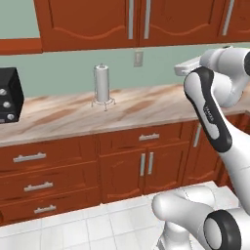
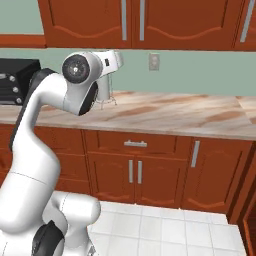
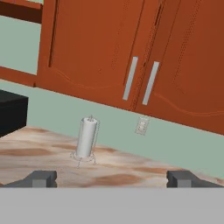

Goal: Close all open cabinet doors.

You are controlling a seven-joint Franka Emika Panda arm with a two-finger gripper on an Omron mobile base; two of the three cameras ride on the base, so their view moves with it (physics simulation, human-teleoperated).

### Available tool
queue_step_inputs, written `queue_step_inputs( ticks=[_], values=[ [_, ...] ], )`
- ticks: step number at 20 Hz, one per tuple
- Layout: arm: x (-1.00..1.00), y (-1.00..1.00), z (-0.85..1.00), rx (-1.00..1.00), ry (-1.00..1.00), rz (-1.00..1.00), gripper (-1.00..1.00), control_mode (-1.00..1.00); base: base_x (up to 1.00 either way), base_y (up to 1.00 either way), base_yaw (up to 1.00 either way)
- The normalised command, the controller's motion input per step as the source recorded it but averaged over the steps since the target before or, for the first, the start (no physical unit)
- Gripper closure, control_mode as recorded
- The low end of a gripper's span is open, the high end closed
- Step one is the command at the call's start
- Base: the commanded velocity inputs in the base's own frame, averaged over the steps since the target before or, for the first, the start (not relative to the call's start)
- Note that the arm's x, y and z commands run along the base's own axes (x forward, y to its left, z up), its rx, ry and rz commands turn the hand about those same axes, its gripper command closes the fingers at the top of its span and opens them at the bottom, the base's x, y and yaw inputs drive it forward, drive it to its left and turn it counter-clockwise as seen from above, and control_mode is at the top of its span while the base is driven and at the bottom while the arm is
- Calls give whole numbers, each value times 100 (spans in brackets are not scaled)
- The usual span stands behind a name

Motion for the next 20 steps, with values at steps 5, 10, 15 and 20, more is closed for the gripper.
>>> queue_step_inputs(
  ticks=[5,10,15,20],
  values=[
    [0,0,0,0,0,0,-100,100,-24,-6,-33],
    [0,0,0,0,0,0,-100,100,0,0,-41],
    [0,0,0,0,0,0,-100,100,0,0,-44],
    [0,0,0,0,0,0,-100,100,0,0,-44]
  ],
)
